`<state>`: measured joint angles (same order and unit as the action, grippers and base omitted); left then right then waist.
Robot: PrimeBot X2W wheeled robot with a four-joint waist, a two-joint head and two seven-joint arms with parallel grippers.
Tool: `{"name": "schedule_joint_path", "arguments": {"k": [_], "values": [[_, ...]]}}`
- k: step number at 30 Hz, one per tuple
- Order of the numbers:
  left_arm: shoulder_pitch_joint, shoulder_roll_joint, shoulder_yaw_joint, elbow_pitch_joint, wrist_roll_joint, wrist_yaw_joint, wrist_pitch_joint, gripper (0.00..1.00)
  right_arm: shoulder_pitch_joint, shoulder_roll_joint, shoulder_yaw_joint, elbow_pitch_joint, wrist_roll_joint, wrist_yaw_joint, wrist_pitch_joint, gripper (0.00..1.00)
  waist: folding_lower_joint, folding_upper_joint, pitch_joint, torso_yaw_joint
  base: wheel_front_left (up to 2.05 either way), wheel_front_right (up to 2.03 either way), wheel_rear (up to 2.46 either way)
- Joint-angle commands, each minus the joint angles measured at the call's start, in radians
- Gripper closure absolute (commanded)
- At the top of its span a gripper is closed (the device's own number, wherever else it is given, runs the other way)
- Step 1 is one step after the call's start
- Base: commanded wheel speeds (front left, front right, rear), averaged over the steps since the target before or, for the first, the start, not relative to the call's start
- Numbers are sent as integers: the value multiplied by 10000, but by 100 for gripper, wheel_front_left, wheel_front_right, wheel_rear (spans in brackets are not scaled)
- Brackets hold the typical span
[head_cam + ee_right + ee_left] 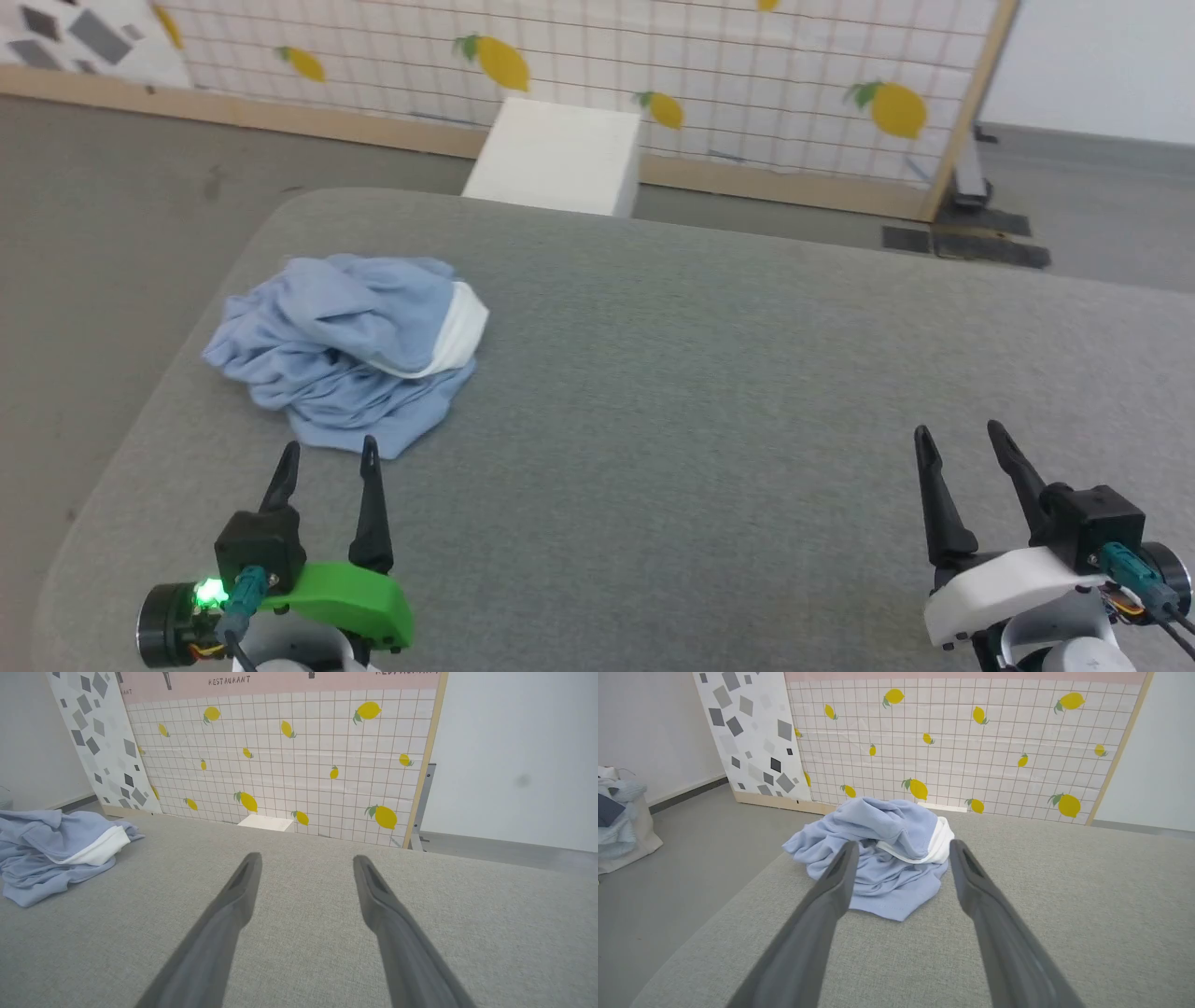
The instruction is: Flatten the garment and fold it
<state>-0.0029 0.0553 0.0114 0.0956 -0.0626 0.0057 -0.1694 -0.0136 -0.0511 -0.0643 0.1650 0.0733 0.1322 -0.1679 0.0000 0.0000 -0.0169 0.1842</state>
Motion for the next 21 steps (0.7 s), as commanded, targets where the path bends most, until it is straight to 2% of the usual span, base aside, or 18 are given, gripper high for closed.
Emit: {"name": "schedule_joint_path", "arguments": {"k": [1,11,21], "values": [[205,-14,42,48,-118,25,-97,0,167,6,22,91,86,-10,-107,0,0,0,-101,542,0,0,0],[286,-20,114,145,-157,-14,-302,0,185,6,159,385,131,-12,-314,0,0,0,-142,1878,0,0,0],[348,-24,227,282,-233,-47,-506,0,174,7,227,710,260,-13,-519,0,0,0,-156,2938,0,0,0]]}}
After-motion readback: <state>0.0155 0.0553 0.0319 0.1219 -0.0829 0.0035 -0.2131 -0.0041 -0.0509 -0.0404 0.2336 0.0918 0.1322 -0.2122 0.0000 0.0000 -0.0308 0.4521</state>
